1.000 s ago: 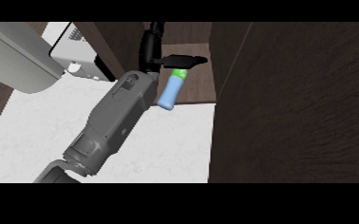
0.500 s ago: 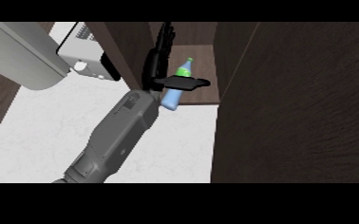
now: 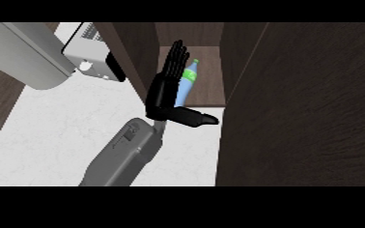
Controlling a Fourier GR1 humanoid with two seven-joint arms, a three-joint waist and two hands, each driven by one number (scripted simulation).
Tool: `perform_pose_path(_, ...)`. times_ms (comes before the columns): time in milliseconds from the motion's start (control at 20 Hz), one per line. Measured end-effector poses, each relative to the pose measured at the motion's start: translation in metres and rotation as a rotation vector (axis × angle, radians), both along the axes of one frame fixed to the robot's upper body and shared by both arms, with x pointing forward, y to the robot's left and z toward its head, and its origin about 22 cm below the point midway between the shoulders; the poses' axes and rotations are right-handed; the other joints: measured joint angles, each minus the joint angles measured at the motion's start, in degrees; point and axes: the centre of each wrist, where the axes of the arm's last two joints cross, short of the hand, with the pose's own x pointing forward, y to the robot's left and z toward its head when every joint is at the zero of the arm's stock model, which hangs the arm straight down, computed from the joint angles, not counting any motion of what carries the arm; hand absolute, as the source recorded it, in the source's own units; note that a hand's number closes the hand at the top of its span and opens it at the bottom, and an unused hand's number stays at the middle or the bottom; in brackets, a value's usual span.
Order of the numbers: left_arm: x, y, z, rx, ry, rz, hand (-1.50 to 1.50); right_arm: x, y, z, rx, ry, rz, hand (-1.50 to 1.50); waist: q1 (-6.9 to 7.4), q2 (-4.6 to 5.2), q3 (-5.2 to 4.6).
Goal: Pick up the bottled water, place it into the cabinet and close the cabinet
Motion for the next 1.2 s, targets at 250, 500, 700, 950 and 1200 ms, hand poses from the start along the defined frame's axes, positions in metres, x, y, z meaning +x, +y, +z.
perform_pose_path(250,-0.028,0.02,-0.006,-0.028,-0.001,-0.054,1.5,-0.001,0.0,0.002,-0.033,-0.003,0.048,-1.5,0.14,-0.02,0.0)
perform_pose_path(500,-0.053,0.043,-0.009,-0.042,0.031,-0.087,1.5,-0.002,-0.002,0.006,-0.097,0.013,0.181,1.5,0.26,-0.07,-0.01)
perform_pose_path(700,-0.074,0.07,-0.011,-0.039,0.047,-0.069,-1.5,-0.004,0.002,0.009,-0.129,0.034,0.301,1.5,0.43,-0.17,-0.02)
perform_pose_path(950,-0.093,0.108,-0.005,-0.049,0.048,-0.011,-1.5,-0.007,0.008,0.011,-0.109,0.026,0.45,1.5,0.32,-0.33,-0.06)
perform_pose_path(1200,-0.106,0.142,0.0,-0.065,0.05,0.04,-1.5,-0.008,0.019,0.012,-0.068,0.021,0.541,1.5,-0.02,-0.38,-0.13)
